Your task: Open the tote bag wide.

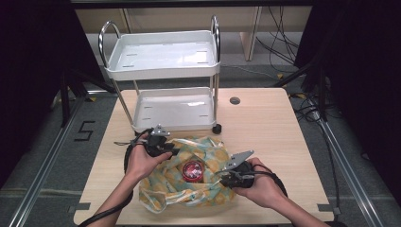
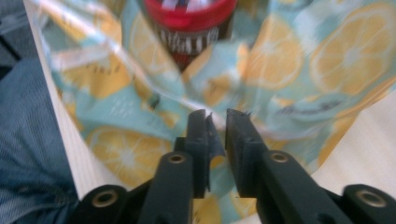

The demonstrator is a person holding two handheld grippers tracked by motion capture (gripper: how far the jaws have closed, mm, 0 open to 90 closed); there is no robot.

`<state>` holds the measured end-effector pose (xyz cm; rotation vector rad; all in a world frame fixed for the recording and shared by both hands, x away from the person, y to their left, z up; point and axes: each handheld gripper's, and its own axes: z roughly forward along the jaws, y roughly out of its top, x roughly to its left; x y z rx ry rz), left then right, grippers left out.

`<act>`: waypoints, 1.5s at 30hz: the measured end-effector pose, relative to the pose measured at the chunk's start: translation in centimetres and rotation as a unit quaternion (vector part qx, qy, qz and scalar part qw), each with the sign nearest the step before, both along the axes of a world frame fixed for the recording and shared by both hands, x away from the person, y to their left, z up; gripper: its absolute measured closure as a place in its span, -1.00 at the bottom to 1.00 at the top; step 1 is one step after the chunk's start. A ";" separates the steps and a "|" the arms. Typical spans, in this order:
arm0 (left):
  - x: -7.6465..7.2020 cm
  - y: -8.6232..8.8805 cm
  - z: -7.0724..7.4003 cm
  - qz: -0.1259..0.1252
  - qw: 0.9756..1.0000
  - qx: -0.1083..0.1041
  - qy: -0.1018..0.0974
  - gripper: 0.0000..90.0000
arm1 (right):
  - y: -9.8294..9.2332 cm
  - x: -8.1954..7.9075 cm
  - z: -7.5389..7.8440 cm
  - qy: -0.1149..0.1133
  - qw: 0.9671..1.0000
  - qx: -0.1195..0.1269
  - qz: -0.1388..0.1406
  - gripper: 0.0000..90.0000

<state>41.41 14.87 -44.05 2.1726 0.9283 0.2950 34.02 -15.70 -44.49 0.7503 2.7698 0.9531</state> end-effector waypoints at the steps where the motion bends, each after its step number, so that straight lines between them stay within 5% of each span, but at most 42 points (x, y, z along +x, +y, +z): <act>1: -0.2 0.1 0.2 -0.004 1.000 -0.001 -0.002 0.37 | 0.2 -0.3 0.1 0.006 1.000 0.009 -0.013 0.69; 2: -0.6 0.1 0.4 -0.002 1.000 -0.004 -0.003 0.35 | 0.2 -0.3 0.4 0.014 1.000 0.002 -0.018 0.67; 4: -1.3 0.2 0.8 -0.004 1.000 -0.008 -0.009 0.21 | 0.3 0.3 0.4 -0.022 1.000 0.021 0.005 0.63; 7: -2.4 0.5 1.2 0.000 1.000 -0.015 -0.010 0.10 | 0.6 0.6 0.9 -0.034 0.999 0.027 0.011 0.65; 11: -3.9 0.7 1.4 -0.004 1.000 -0.016 -0.017 0.03 | 1.3 1.0 1.0 -0.045 0.998 0.036 0.017 1.00; 22: -7.9 1.6 1.4 0.008 0.998 -0.023 -0.055 -0.02 | 3.4 1.6 -0.3 -0.019 0.999 0.020 0.018 1.00; 32: -8.3 2.2 1.3 0.025 0.997 -0.023 -0.065 -0.16 | 4.6 1.7 -0.6 -0.014 0.999 0.006 0.036 1.00; 37: -8.3 2.1 1.3 0.028 0.997 -0.020 -0.066 -0.18 | 5.0 1.5 -0.7 -0.014 1.000 0.006 0.020 1.00; 41: -8.1 2.1 1.3 0.021 0.997 -0.003 -0.071 -0.21 | 5.0 1.6 -0.5 -0.017 0.999 0.002 0.030 1.00; 45: -8.2 2.0 1.2 0.032 0.997 -0.017 -0.070 -0.23 | 5.2 1.5 -0.6 -0.018 0.999 0.003 0.028 1.00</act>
